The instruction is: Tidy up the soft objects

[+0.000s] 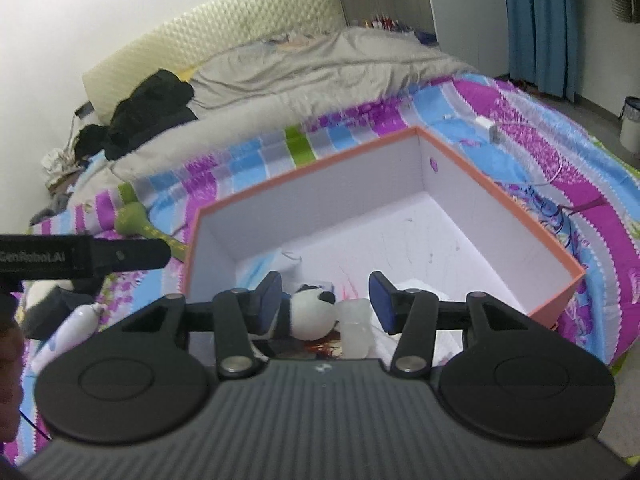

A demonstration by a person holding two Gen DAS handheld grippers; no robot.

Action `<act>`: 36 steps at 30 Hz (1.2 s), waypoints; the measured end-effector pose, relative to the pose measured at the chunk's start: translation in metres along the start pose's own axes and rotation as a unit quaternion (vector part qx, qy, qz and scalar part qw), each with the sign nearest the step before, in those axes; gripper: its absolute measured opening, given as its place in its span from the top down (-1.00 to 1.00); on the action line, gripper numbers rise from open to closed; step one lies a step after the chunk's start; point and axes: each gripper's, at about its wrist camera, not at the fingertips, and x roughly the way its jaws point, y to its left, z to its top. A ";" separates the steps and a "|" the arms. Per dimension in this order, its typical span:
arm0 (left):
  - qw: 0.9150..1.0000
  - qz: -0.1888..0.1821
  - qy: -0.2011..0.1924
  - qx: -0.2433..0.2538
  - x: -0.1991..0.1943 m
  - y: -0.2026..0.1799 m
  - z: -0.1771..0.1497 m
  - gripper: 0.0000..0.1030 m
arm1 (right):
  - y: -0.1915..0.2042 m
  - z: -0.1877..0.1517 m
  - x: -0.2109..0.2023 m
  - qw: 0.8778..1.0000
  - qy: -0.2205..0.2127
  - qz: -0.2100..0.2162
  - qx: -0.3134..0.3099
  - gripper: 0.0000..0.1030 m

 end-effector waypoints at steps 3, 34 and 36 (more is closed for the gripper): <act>1.000 0.001 -0.012 0.006 -0.022 -0.005 -0.004 -0.34 | 0.008 0.000 -0.020 1.000 -0.013 0.003 -0.007 0.01; 0.997 0.020 -0.074 -0.009 -0.180 -0.025 -0.092 -0.34 | 0.057 -0.047 -0.142 0.997 -0.061 0.021 -0.050 0.01; 0.997 0.021 -0.076 -0.012 -0.184 -0.025 -0.096 -0.34 | 0.060 -0.051 -0.147 0.996 -0.064 0.022 -0.055 0.01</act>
